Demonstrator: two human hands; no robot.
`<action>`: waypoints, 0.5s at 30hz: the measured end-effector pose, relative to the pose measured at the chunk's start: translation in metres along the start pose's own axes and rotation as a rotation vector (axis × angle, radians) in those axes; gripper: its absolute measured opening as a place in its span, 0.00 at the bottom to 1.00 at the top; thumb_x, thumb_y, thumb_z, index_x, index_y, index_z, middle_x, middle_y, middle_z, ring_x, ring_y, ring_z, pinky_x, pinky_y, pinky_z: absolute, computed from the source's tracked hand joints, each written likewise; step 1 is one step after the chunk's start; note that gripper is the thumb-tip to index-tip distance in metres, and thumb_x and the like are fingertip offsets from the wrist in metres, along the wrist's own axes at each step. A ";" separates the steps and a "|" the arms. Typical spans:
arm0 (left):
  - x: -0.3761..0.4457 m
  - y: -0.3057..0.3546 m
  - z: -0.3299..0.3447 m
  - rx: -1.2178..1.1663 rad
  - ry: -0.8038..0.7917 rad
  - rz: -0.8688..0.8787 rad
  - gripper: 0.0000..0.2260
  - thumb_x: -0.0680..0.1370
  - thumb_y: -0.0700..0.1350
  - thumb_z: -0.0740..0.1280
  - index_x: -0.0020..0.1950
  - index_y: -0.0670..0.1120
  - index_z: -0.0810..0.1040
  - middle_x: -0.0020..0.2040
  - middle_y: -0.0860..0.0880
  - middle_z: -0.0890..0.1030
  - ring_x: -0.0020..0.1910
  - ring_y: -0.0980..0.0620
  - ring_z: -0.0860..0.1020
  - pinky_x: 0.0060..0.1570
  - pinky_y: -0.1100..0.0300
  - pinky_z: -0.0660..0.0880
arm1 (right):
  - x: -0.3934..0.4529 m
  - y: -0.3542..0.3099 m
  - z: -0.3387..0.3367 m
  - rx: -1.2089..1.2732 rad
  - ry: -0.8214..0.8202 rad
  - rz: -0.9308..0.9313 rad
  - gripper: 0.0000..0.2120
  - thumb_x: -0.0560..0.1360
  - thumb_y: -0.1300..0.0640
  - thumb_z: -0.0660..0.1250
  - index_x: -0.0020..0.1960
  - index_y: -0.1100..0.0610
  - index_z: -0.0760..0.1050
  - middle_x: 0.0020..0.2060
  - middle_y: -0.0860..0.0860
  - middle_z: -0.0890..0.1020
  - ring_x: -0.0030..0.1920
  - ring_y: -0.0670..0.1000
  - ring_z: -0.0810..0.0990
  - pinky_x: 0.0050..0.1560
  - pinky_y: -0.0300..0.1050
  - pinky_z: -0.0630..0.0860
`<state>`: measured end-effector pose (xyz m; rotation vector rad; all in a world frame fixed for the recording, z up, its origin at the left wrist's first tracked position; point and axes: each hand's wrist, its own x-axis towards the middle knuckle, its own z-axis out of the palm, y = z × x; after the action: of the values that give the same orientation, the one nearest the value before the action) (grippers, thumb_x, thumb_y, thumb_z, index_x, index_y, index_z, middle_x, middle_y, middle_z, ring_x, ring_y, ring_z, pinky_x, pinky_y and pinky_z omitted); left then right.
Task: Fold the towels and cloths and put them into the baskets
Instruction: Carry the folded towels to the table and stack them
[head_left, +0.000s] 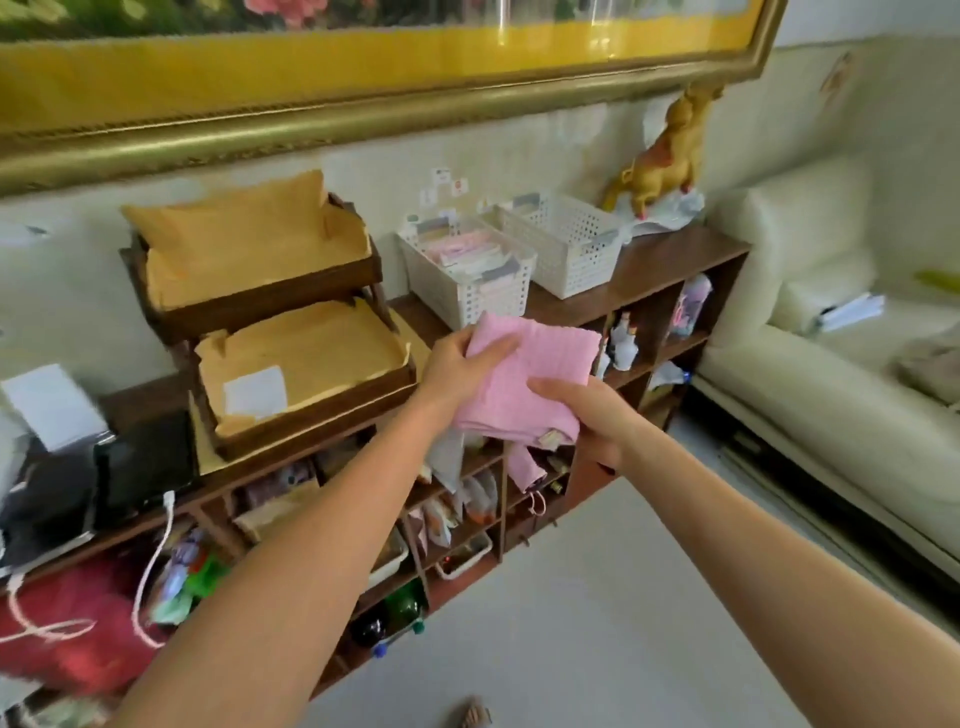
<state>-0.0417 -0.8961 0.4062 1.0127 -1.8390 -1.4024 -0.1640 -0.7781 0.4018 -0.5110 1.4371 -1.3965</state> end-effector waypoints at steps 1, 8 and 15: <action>0.026 0.008 0.007 0.001 -0.028 0.023 0.11 0.74 0.53 0.72 0.51 0.49 0.79 0.45 0.53 0.81 0.46 0.55 0.79 0.47 0.62 0.75 | 0.018 -0.015 -0.007 -0.002 0.024 -0.035 0.13 0.73 0.61 0.71 0.56 0.60 0.76 0.51 0.60 0.82 0.52 0.59 0.82 0.51 0.54 0.80; 0.193 0.053 0.000 -0.043 -0.138 0.083 0.07 0.75 0.48 0.72 0.50 0.51 0.78 0.47 0.54 0.81 0.47 0.56 0.80 0.49 0.58 0.79 | 0.147 -0.119 -0.028 -0.139 0.165 -0.235 0.14 0.71 0.62 0.72 0.56 0.59 0.77 0.51 0.58 0.83 0.53 0.58 0.82 0.56 0.57 0.79; 0.322 0.048 -0.017 -0.043 0.017 0.114 0.08 0.74 0.43 0.73 0.51 0.47 0.79 0.49 0.49 0.83 0.47 0.52 0.81 0.50 0.56 0.79 | 0.287 -0.204 -0.026 -0.536 0.156 -0.418 0.09 0.72 0.60 0.71 0.51 0.58 0.76 0.39 0.50 0.79 0.41 0.49 0.78 0.38 0.41 0.74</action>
<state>-0.2062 -1.1720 0.4620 0.8817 -1.8173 -1.3559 -0.3671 -1.0572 0.4779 -1.1151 1.9203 -1.3802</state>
